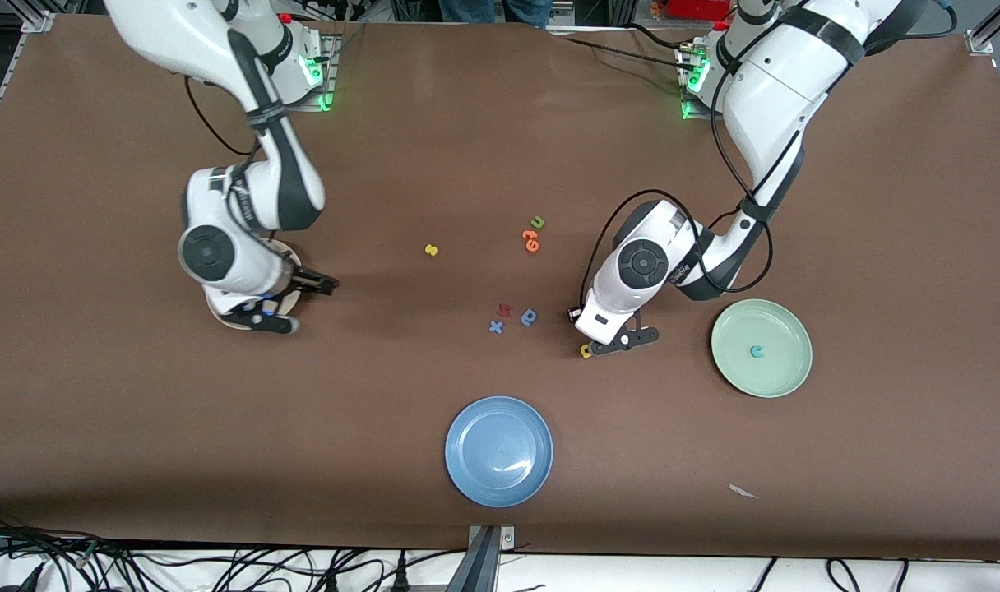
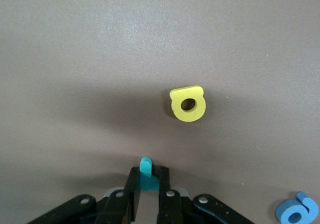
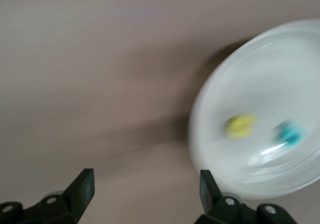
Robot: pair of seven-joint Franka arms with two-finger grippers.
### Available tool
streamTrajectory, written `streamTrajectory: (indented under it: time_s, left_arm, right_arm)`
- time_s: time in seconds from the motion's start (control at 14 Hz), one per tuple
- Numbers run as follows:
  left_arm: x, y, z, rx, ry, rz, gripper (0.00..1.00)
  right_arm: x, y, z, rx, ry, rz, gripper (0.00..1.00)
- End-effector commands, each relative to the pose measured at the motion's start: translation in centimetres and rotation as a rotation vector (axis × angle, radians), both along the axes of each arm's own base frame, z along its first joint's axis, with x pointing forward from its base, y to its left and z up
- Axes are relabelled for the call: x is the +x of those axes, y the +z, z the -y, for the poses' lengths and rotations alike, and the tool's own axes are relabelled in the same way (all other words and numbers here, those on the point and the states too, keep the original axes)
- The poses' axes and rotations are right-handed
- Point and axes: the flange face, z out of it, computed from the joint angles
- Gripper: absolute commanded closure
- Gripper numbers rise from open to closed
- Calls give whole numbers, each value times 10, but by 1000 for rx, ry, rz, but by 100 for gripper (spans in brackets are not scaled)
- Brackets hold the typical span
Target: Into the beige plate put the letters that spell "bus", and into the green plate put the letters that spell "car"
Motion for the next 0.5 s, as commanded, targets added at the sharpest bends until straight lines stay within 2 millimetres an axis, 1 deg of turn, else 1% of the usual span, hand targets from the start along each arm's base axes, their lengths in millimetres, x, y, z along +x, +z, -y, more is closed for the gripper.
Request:
streamTrajectory:
  time_s: [0.0, 0.14, 0.28, 0.36, 0.43]
  left_arm:
    - [6, 6, 2, 4, -8, 12, 88]
    - [14, 21, -9, 13, -19, 22, 91]
    - [32, 39, -39, 37, -62, 6, 91]
    - [40, 47, -53, 50, -88, -15, 91]
    - [49, 54, -69, 61, -117, -37, 91]
  right_arm:
    - [-27, -3, -66, -8, -159, 7, 13]
    - [-41, -4, -96, 4, -202, 15, 13]
    - [-57, -15, -133, 26, -262, 48, 18]
    - [-64, -25, -142, 23, -271, 49, 20]
    - [-76, -33, -156, 23, -272, 56, 23]
